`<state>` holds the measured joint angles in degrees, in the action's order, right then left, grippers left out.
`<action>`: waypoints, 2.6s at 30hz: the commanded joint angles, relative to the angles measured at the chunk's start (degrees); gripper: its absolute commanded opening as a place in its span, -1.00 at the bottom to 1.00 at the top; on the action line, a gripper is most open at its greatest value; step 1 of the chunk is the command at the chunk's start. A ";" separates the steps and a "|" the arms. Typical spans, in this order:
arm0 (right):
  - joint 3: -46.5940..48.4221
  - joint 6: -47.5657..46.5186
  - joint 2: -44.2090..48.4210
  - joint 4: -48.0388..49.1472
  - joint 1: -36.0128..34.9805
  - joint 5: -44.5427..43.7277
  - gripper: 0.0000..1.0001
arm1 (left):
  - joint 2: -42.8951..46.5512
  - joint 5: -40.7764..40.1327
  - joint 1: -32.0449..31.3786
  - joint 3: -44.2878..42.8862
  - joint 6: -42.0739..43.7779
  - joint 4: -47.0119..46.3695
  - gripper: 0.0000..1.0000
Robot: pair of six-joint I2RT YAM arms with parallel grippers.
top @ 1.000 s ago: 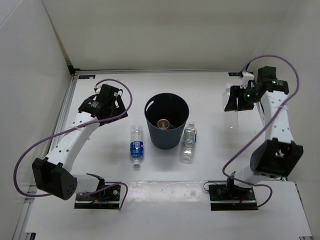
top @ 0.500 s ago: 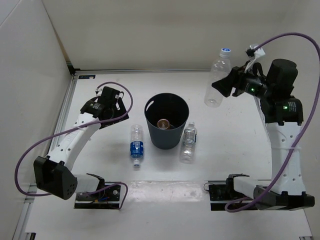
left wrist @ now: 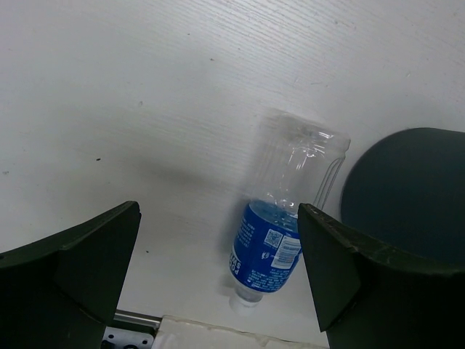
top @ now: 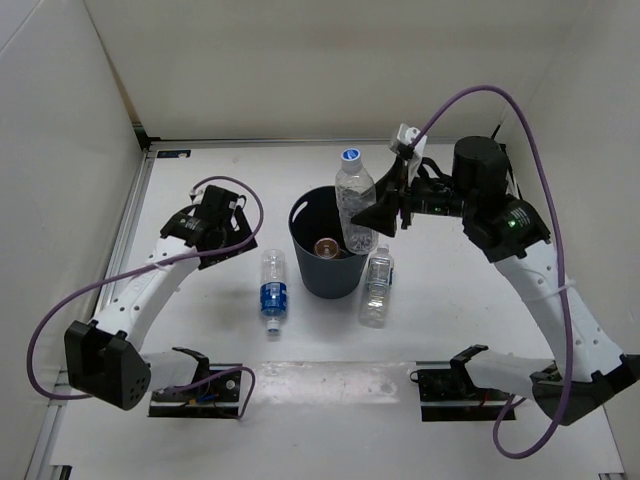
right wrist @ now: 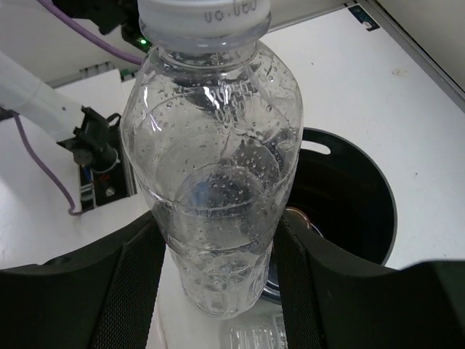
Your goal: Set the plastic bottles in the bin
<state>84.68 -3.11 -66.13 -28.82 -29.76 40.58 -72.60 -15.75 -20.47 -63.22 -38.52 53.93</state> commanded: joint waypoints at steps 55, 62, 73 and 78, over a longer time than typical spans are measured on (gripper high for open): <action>-6.46 8.47 8.56 -11.00 31.58 -6.13 0.81 | -1.74 13.29 -3.43 9.35 1.87 -10.51 1.00; -7.43 10.50 9.35 -11.17 32.57 -5.16 0.81 | -6.58 12.41 -5.81 8.99 1.43 -13.06 1.00; -7.96 12.52 10.58 -12.40 35.12 -4.46 0.81 | -18.53 16.53 -6.34 2.84 3.80 -11.22 1.00; -7.87 12.61 11.20 -13.28 35.91 -4.54 0.81 | -22.32 17.68 -6.25 1.61 3.98 -10.25 0.90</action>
<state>76.97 8.67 -55.88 -41.30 5.67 34.94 -95.09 -0.01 -26.44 -60.10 -35.40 42.41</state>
